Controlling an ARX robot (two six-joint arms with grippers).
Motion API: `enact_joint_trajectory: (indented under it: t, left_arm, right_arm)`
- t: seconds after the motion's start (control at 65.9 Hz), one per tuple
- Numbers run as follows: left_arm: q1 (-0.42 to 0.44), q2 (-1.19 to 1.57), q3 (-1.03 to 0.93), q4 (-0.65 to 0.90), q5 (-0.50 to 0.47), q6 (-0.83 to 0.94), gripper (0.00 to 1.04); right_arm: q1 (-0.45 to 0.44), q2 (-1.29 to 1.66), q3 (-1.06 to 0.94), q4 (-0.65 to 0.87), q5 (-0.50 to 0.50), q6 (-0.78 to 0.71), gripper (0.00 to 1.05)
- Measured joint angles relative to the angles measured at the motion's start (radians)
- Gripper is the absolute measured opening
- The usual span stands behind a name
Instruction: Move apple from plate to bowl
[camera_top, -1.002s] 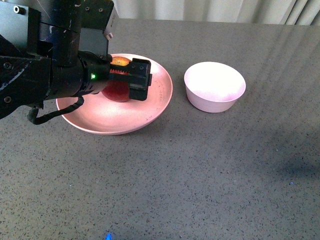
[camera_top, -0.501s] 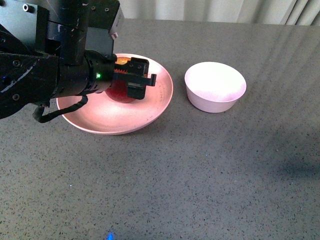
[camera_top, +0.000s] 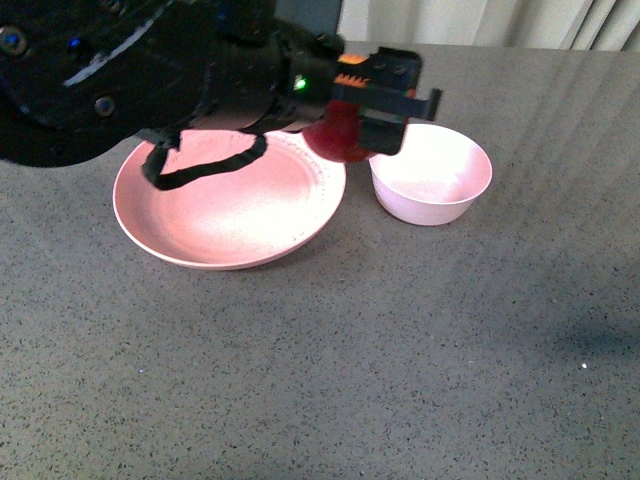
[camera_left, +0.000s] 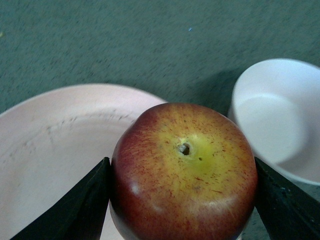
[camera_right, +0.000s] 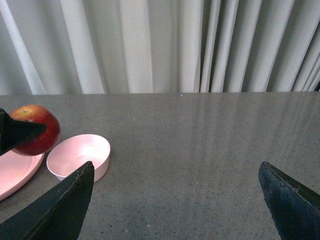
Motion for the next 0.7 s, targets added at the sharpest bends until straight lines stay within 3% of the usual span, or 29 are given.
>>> enact_joint_trajectory:
  t: [0.289, 0.698]
  left_arm:
    - [-0.058, 0.069, 0.111, -0.043, 0.006, -0.006, 0.71]
    - [-0.072, 0.206, 0.223, -0.069, 0.006, -0.010, 0.71]
  right_arm:
    - [0.000, 0.000, 0.000, 0.000, 0.000, 0.000, 0.96]
    - [0.000, 0.000, 0.000, 0.000, 0.000, 0.000, 0.96]
